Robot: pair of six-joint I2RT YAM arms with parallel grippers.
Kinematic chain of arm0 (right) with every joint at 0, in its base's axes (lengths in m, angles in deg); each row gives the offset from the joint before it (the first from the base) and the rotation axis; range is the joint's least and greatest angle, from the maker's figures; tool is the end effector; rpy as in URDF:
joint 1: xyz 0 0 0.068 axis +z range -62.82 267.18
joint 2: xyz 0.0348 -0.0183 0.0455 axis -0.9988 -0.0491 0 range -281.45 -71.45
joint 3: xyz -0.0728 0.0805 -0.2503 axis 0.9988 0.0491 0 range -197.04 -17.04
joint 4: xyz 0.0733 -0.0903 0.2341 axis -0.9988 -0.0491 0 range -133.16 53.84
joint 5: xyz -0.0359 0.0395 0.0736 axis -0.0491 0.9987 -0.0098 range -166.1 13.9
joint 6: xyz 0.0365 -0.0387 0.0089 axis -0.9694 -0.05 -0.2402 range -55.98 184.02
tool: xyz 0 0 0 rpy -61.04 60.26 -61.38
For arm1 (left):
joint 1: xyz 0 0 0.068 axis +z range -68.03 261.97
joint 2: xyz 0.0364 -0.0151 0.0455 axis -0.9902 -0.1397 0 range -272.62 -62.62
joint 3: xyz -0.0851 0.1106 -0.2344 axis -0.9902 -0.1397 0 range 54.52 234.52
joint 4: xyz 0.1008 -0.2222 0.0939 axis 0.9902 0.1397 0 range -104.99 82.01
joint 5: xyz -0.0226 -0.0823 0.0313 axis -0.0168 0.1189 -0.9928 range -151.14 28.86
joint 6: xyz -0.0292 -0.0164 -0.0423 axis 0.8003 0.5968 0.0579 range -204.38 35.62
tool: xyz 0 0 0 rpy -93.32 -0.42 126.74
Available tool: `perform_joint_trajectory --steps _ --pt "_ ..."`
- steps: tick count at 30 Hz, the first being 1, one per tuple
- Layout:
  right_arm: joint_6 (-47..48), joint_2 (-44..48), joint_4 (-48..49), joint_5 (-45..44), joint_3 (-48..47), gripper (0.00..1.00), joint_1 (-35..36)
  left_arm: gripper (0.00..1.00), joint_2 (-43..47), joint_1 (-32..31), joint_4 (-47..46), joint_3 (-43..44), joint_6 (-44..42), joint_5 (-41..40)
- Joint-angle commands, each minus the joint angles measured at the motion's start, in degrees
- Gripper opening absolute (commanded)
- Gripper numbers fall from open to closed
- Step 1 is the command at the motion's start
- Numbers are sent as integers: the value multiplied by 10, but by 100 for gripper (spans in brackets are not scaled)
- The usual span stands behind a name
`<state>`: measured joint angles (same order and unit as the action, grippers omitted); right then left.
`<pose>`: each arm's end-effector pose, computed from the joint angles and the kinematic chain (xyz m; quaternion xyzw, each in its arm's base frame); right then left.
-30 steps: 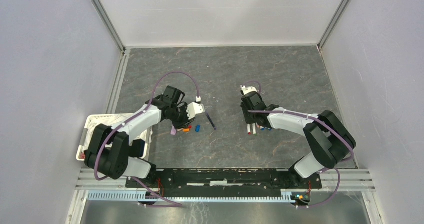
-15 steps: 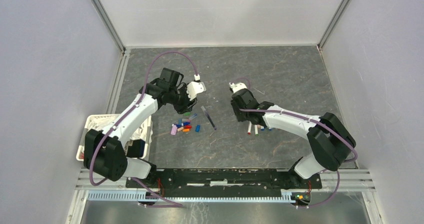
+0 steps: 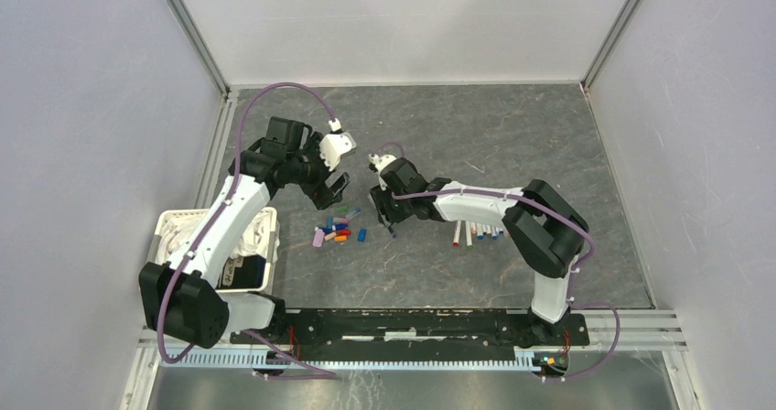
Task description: Open the pen caps
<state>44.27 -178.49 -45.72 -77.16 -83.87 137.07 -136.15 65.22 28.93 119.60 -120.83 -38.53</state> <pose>0.2543 0.3008 0.1699 -0.2410 0.9075 0.1892 0.2872 0.2465 -0.0885 0.3053 0.4722 0.8016 -0.1287 0.3433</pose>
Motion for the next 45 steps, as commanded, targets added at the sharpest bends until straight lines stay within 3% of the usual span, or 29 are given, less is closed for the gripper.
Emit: perform_joint_trajectory --steps 1,8,15,20,34,45 --pt "-2 -28 17 5 -39 48 10 100 20 5 -1 26 36 6" --pt "6 -62 4 -11 -39 35 10 100 34 11 -10 38 49 -22" --pt "10 -31 2 -34 -11 17 9 100 2 16 -41 18 73 -79" --pt "25 27 10 -56 23 0 15 100 -9 19 -28 30 78 -30" --pt "38 172 45 130 74 0 7 100 1 -104 -10 -16 26 10" --pt "30 220 65 313 110 0 -28 100 15 -130 73 -14 -93 75"
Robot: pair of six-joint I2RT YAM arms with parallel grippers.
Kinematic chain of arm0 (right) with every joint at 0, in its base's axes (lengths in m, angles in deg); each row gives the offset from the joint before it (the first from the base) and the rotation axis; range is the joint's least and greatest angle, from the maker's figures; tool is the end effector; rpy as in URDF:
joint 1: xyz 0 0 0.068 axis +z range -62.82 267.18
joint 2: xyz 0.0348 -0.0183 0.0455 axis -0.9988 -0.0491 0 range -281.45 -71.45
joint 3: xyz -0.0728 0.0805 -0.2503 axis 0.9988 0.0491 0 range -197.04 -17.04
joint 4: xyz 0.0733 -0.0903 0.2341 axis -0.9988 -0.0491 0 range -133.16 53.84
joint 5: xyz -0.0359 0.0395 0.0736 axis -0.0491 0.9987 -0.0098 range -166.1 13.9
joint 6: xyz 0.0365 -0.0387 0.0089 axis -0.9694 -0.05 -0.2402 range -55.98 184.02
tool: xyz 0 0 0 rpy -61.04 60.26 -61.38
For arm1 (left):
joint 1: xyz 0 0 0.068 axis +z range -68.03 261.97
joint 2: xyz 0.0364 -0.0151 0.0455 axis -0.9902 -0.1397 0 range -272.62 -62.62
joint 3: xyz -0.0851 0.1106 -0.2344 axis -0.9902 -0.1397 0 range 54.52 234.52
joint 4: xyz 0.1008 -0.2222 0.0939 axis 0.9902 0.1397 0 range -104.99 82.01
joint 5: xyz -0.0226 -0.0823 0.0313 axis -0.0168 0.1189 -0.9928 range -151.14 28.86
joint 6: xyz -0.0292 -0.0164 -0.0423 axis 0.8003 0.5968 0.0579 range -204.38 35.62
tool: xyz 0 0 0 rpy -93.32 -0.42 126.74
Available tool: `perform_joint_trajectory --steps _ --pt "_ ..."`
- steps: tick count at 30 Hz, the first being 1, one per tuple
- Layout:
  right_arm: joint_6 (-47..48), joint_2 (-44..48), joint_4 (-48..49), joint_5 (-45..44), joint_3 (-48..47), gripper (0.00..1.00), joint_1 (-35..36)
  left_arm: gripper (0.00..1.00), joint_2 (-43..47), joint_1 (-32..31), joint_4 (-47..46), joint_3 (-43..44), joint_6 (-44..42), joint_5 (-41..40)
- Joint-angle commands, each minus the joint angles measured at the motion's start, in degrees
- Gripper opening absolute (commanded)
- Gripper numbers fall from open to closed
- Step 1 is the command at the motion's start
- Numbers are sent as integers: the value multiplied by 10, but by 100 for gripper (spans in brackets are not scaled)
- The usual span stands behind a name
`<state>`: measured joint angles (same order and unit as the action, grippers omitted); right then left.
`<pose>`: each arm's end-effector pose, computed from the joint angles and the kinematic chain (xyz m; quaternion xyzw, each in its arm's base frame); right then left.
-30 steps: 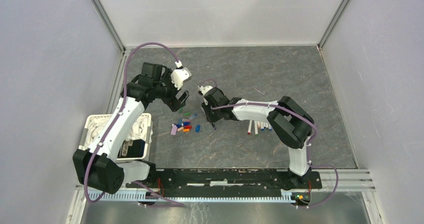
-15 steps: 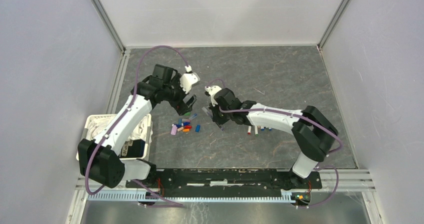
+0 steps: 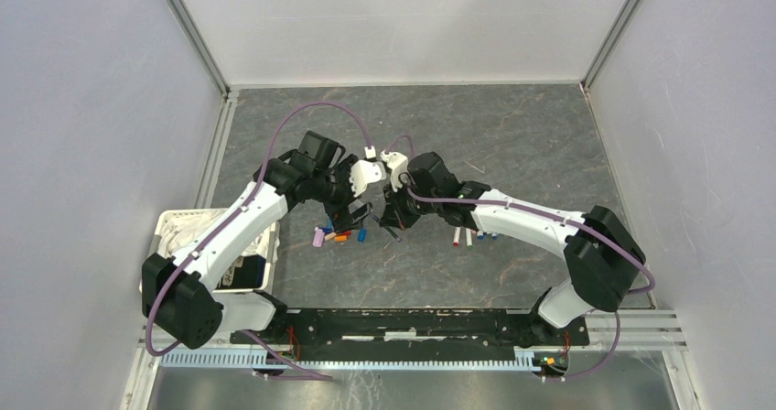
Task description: Open the pen caps
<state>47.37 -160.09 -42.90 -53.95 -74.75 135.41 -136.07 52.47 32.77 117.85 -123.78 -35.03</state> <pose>0.2160 0.2620 0.2376 -0.3212 0.8246 0.3776 0.2727 0.2124 -0.1382 0.2928 0.5811 0.7366 -0.1930 0.2872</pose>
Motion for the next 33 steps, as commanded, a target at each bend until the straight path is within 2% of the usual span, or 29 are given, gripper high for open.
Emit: perform_joint_trajectory --steps 1,7,10,20,27,33 --pt "-5 40 42 91 26 0 -16 100 12 -2 35 7 -61 43" --pt "-30 56 64 128 54 0 -40 97 -34 -2 11 29 9 38" --pt "-25 61 64 141 59 0 -44 97 -30 -5 -6 18 6 37" --pt "1 62 45 243 66 0 -54 92 3 -17 75 -2 -156 92" --pt "7 38 24 286 46 0 -53 79 -7 -25 110 6 -211 116" --pt "8 15 15 318 22 0 -54 69 -7 -37 116 2 -226 130"
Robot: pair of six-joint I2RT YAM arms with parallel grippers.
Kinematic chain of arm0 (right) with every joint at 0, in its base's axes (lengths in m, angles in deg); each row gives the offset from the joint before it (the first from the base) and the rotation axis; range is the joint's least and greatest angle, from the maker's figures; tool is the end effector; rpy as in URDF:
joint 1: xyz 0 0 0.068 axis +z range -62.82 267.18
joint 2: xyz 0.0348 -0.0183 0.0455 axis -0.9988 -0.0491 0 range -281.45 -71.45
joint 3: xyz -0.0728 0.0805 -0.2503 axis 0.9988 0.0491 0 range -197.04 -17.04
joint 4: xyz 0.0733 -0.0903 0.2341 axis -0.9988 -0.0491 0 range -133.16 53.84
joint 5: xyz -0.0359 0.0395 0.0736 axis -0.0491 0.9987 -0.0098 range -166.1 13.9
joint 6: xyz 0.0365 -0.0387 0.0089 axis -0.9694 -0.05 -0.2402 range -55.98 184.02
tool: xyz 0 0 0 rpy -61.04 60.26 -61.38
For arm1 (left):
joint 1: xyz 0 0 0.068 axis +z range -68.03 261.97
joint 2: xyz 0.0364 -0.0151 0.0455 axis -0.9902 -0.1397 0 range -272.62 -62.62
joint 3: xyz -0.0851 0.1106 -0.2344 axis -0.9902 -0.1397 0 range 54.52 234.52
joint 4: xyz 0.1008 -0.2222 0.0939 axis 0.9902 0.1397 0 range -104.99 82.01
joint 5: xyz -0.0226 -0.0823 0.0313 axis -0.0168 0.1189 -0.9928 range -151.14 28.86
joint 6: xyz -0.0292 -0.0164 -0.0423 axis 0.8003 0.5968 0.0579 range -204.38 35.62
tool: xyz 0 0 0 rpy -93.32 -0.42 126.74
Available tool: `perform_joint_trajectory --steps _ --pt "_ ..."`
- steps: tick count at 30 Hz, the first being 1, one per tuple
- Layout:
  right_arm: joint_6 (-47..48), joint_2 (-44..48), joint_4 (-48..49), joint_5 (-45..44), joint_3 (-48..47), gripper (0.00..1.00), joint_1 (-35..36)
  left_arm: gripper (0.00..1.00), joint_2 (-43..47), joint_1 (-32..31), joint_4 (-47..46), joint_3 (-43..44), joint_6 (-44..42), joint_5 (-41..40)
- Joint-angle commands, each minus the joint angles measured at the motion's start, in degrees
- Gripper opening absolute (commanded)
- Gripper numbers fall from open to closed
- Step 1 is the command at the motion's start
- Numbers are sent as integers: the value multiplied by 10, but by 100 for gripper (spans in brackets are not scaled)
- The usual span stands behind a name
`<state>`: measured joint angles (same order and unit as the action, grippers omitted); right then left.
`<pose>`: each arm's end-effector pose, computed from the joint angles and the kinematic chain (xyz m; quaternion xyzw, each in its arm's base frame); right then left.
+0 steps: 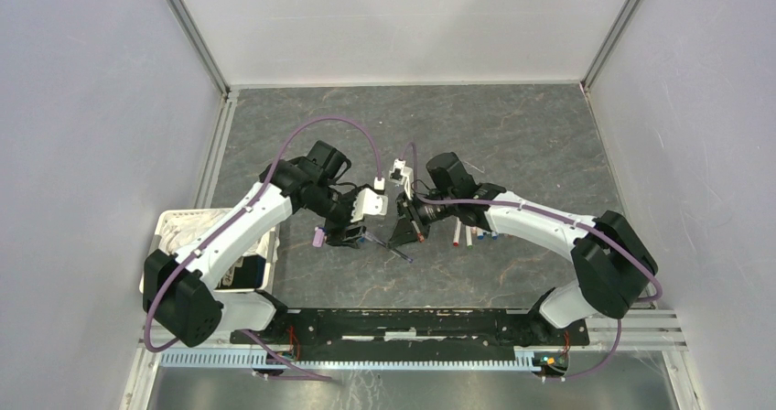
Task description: Open the pen caps
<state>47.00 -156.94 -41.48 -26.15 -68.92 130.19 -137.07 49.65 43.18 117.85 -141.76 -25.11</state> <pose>0.2094 0.2325 0.2301 -0.3612 0.7561 0.5253 0.1477 0.1895 -0.1447 0.2832 0.6992 0.6240 -0.2599 0.2329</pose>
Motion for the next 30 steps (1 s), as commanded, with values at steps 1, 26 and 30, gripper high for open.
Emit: perform_joint_trajectory --steps 1,26,30 --pt "11 -21 -2 43 -39 0 -1 66 3 -10 12 2 -46 30" --pt "-145 -108 182 114 -29 41 14 4 -5 -52 -20 -3 -38 -43" --pt "-134 -129 165 119 -48 41 20 3 -3 -53 -20 4 -36 -42"
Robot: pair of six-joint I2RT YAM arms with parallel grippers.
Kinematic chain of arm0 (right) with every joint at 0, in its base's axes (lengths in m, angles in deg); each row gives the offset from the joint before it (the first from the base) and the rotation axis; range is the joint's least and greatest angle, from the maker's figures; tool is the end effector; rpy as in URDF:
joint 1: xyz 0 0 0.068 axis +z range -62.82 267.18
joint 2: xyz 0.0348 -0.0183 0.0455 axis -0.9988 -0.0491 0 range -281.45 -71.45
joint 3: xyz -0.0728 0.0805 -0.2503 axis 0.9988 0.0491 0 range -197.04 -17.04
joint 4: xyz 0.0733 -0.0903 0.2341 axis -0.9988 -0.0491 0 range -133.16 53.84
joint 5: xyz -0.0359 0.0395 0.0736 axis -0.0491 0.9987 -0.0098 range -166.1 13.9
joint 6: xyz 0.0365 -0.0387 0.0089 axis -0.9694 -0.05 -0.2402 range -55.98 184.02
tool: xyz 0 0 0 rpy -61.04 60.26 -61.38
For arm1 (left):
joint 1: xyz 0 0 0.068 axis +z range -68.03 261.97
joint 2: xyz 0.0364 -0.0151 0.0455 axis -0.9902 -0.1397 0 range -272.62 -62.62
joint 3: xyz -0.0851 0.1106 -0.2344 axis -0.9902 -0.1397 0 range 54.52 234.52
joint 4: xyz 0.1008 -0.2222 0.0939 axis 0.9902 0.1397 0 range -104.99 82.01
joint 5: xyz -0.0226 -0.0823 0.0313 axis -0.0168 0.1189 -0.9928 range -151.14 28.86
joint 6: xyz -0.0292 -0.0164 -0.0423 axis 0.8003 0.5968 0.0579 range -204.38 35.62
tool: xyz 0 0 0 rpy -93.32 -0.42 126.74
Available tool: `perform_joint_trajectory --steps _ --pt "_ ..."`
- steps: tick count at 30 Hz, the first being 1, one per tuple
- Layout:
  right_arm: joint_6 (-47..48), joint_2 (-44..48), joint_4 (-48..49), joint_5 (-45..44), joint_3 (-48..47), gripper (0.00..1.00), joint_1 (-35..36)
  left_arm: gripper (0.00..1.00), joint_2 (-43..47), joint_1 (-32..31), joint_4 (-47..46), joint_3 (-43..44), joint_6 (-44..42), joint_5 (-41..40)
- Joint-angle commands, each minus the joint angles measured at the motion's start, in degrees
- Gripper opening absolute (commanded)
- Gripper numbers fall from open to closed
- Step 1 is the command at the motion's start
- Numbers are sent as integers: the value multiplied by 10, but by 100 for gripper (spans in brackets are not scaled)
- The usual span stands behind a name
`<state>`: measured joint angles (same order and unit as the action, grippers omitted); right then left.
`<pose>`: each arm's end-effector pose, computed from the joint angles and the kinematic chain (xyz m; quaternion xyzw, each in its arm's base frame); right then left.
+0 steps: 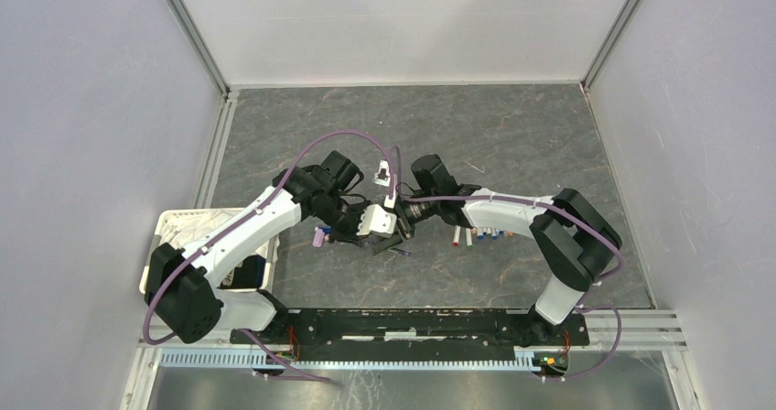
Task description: Open the pen caps
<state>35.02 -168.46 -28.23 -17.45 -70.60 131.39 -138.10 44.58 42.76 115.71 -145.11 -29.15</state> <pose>0.2272 0.2634 0.1968 -0.3247 0.7387 0.5875 0.0607 0.1777 -0.1596 0.2676 0.7454 0.5897 -0.2362 0.2020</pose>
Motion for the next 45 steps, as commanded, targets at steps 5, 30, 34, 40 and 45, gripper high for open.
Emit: perform_joint_trajectory --steps 5,30,34,40,45 --pt "1 -19 16 33 -29 16 9 2 2 -2 -10 33 -5 -7" --pt "228 72 -300 -203 0 0 -69 2 -34 175 18 57 -131 -62" --pt "202 70 -300 -296 -9 0 -94 2 -27 181 -32 18 -94 -54" --pt "128 56 -280 -527 -16 0 -100 2 -43 181 -166 -52 25 -54" --pt "84 60 -231 -618 4 0 -101 2 -60 180 -226 -81 79 -64"
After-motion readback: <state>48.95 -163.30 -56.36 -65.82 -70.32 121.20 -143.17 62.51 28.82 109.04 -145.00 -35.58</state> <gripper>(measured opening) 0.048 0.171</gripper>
